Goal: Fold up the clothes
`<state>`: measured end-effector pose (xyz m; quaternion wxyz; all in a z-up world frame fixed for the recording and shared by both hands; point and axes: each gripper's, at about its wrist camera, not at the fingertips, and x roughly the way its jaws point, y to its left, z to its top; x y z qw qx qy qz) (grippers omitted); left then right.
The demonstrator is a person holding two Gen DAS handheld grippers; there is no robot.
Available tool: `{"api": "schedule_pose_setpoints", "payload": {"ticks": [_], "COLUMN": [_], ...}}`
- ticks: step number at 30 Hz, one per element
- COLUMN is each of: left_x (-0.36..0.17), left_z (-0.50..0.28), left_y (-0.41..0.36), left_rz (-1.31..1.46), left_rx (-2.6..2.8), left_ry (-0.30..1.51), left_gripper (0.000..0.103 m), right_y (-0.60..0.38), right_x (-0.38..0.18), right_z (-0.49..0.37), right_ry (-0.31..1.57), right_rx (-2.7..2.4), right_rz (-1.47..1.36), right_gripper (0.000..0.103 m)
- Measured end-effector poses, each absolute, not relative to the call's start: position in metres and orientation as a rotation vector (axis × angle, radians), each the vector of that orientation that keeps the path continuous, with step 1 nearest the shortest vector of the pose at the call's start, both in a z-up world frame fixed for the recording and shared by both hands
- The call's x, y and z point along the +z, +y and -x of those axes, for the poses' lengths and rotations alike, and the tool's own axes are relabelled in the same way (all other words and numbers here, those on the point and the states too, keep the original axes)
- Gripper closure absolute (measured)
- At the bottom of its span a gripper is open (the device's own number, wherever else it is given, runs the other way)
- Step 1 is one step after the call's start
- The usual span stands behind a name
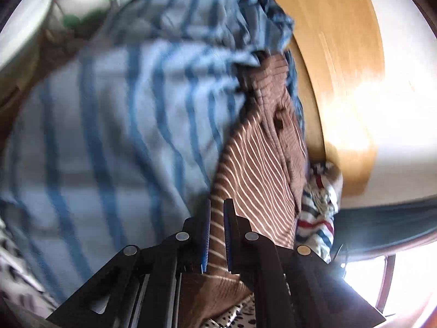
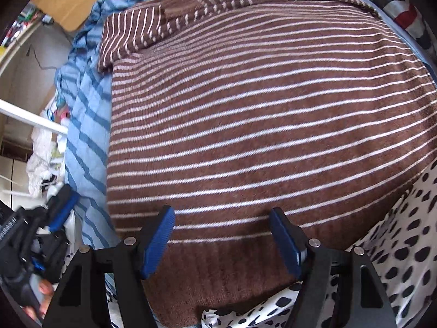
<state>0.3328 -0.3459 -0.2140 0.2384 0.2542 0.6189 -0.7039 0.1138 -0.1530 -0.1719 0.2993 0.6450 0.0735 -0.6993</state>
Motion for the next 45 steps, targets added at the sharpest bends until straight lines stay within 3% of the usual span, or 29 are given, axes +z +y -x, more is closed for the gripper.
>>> {"api": "schedule_pose_setpoints", "payload": {"ticks": [4,6,7,8,10,12,14,15,16,17,26,30,37,39,40,41,45], "left_x": [-0.228,-0.239,-0.244,-0.249,-0.259,-0.266,-0.267,-0.265,-0.265,-0.266,-0.257,-0.240,-0.223,-0.228,-0.231,-0.234,-0.247], "left_z": [-0.334,-0.318,-0.310,-0.301,-0.284,-0.260,-0.241,-0.233,-0.227,-0.227,-0.296,-0.317,-0.340,-0.329,-0.320,-0.309,-0.273], "left_y": [-0.351,-0.342,-0.336,-0.330,-0.320,-0.313,-0.307,-0.306,-0.303,-0.302,-0.325,-0.335,-0.352,-0.346,-0.340,-0.334,-0.313], "left_rz": [-0.772,-0.849,-0.877,-0.886,-0.904,-0.979,-1.019,-1.018,-1.016,-0.992,-0.787,-0.796,-0.757,-0.838,-0.866,-0.891,-1.098], "left_rx": [-1.883,-1.877,-1.887,-1.902,-1.918,-1.928,-1.969,-2.000,-2.015,-2.022,-1.918,-1.886,-1.839,-1.855,-1.874,-1.896,-1.892], "left_ry": [1.776,1.817,1.832,1.874,1.958,1.925,1.886,1.877,1.889,1.912,2.003,1.760,1.703,1.790,1.810,1.824,1.798], "left_gripper": [0.091,0.066,0.039,0.030,0.030,0.030,0.037,0.049,0.083,0.093,0.093,0.099,0.098,0.077,0.045,0.023,0.025], "right_y": [-0.162,-0.164,-0.163,-0.163,-0.159,-0.153,-0.148,-0.146,-0.145,-0.143,-0.134,-0.147,-0.155,-0.169,-0.170,-0.171,-0.177], "right_x": [-0.176,-0.174,-0.173,-0.173,-0.172,-0.171,-0.170,-0.170,-0.169,-0.169,-0.170,-0.172,-0.172,-0.173,-0.172,-0.172,-0.169], "right_z": [-0.121,-0.122,-0.122,-0.122,-0.119,-0.116,-0.112,-0.111,-0.109,-0.108,-0.107,-0.115,-0.115,-0.118,-0.118,-0.118,-0.119], "right_ry": [0.238,0.242,0.238,0.234,0.226,0.210,0.186,0.176,0.165,0.164,0.191,0.272,0.282,0.294,0.294,0.294,0.268], "right_rx": [-1.852,-1.846,-1.840,-1.834,-1.837,-1.849,-1.860,-1.864,-1.869,-1.872,-1.876,-1.880,-1.884,-1.885,-1.883,-1.880,-1.873], "right_rz": [-1.703,-1.697,-1.697,-1.696,-1.702,-1.710,-1.718,-1.724,-1.729,-1.730,-1.741,-1.723,-1.727,-1.724,-1.726,-1.727,-1.733], "right_gripper": [0.025,0.025,0.025,0.026,0.026,0.026,0.026,0.026,0.026,0.026,0.026,0.025,0.021,0.021,0.021,0.021,0.023]}}
